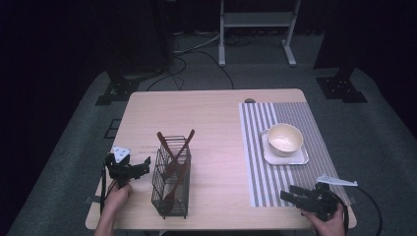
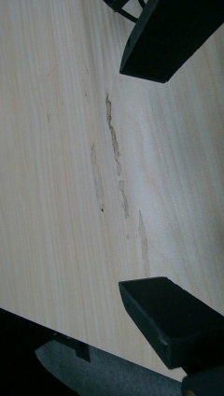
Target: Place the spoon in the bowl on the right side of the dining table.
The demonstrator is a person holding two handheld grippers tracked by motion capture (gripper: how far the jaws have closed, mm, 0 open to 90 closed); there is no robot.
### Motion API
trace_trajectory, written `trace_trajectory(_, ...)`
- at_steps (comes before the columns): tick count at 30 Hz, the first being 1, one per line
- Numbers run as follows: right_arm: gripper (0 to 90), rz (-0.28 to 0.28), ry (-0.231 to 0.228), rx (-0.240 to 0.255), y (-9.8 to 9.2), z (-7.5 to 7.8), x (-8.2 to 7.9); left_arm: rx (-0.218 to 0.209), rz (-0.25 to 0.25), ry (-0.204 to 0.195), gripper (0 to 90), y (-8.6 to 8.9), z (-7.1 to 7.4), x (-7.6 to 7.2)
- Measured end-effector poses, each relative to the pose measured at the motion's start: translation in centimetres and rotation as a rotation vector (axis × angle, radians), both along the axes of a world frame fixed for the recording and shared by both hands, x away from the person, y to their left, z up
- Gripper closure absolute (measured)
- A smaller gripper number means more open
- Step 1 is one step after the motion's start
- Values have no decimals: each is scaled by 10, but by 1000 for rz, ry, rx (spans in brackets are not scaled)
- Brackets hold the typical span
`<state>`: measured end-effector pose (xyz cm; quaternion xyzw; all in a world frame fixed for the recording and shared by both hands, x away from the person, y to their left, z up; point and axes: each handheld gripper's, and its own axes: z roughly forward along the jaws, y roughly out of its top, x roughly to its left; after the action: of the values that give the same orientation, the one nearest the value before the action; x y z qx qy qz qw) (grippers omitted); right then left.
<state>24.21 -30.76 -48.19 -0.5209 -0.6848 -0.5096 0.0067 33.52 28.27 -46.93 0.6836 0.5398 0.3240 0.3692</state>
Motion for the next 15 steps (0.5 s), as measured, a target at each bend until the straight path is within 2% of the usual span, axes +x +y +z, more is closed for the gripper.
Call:
trace_trajectory(6, 297, 13, 6, 1, 4, 2, 4, -3, 0, -5, 0, 0, 0, 0)
trace_trajectory(15, 295, 61, 13, -21, 17, 8, 11, -6, -2, -5, 0, 0, 0, -1)
